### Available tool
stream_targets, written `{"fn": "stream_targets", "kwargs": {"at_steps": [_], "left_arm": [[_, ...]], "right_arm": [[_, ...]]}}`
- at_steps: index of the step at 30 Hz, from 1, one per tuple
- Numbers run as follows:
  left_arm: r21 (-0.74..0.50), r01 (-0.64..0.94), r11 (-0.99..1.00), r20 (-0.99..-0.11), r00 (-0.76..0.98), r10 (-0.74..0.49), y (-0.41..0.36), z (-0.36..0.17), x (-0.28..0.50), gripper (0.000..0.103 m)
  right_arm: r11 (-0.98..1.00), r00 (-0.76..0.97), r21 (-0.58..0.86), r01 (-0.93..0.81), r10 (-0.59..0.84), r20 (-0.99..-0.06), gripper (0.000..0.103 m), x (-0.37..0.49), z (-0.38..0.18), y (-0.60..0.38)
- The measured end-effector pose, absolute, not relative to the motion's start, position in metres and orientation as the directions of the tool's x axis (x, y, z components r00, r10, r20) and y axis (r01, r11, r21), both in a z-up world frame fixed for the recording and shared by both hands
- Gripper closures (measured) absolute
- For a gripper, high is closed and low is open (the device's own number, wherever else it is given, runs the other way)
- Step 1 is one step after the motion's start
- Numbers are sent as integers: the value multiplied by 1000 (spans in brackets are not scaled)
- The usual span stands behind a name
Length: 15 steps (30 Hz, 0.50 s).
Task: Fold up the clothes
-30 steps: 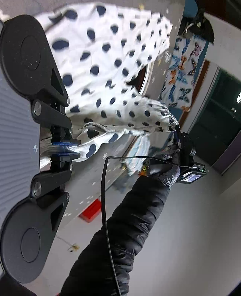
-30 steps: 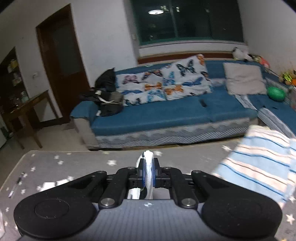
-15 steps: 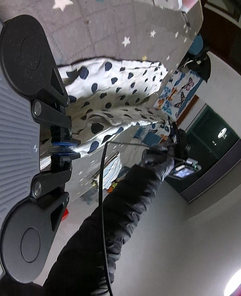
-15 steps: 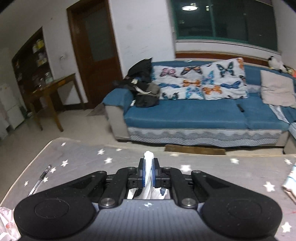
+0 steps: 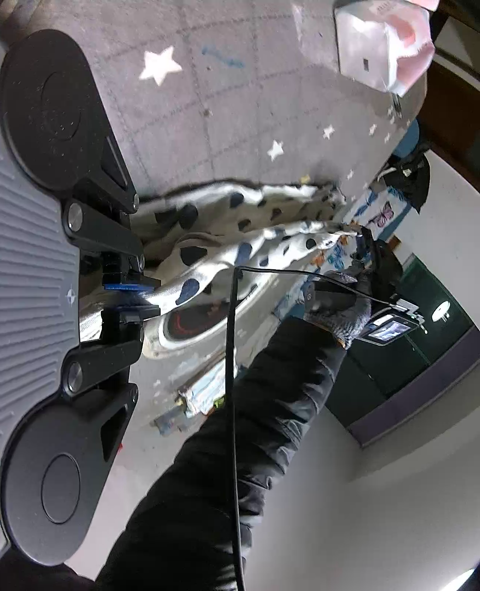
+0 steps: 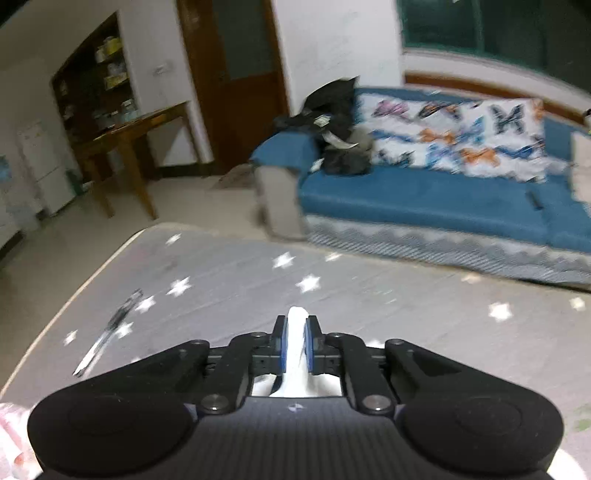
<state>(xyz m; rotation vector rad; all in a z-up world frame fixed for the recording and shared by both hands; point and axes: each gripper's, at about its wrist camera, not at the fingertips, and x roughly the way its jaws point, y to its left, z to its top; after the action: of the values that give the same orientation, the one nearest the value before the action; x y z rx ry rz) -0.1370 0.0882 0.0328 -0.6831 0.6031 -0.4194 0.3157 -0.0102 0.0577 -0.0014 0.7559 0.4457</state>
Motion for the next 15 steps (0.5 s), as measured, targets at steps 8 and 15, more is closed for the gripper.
{"fn": "stream_targets", "kwargs": {"at_steps": [8,15], "left_arm": [[-678,156,719,-398,745,-536,91,34,-144,91],[-661,174,730,-400,741,-539,88,37,-147,90]], "right_arm": [[895,631,106,-433,385,-674,75,303,66,-32],[908,626,29,-418,311,-715,74,296,60,-75]]}}
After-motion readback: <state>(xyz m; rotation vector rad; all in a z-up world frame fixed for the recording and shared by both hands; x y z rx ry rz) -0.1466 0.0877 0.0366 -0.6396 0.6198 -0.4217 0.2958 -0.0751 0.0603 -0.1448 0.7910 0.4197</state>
